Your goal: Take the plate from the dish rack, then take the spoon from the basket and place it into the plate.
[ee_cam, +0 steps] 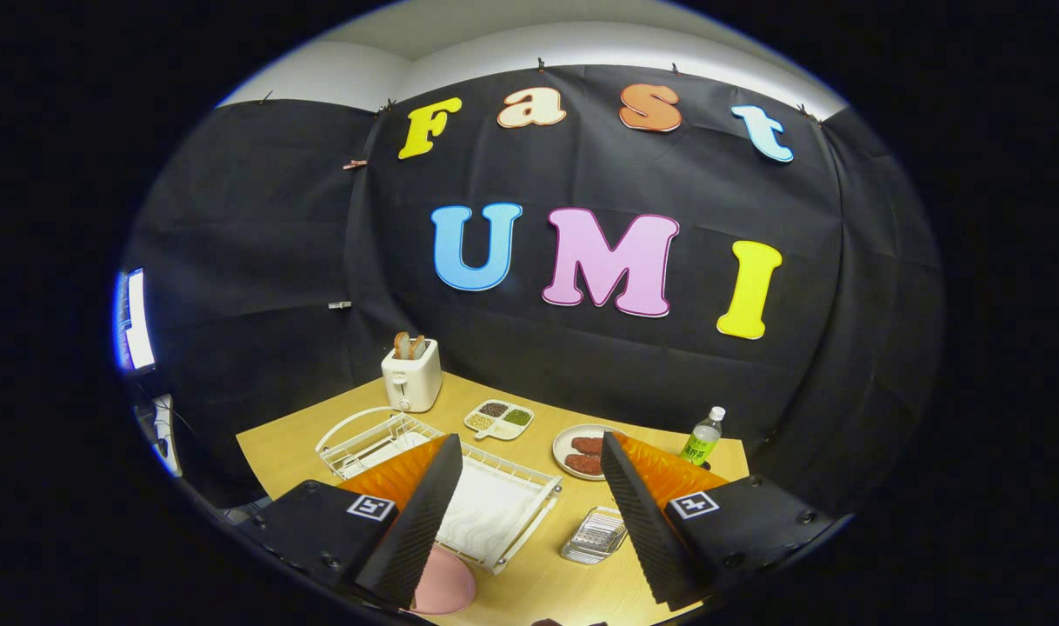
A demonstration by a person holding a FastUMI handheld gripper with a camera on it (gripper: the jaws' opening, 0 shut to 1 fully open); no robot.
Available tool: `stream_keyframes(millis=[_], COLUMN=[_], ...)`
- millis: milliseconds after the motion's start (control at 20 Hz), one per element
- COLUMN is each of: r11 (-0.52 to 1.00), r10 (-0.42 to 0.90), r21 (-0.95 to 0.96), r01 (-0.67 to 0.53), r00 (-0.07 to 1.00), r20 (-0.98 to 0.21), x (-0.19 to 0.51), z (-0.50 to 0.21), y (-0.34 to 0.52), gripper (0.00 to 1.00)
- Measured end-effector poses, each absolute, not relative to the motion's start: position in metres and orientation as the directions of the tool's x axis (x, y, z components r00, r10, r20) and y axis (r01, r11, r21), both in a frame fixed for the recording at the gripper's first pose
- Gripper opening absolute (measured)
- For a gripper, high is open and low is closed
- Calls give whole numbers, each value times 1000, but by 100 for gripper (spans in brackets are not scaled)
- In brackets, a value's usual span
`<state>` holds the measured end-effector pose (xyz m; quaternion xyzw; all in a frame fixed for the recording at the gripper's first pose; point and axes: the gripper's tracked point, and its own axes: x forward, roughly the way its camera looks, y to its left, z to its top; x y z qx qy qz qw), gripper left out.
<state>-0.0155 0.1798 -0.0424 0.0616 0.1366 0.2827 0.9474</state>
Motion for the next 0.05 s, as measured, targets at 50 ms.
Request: stream_keyframes(millis=[50], r11=[832], r10=[554], r21=[190], r01=[-522], r00=[803], r20=[-221], x=[-16], z=[-43], y=[180], gripper=[98])
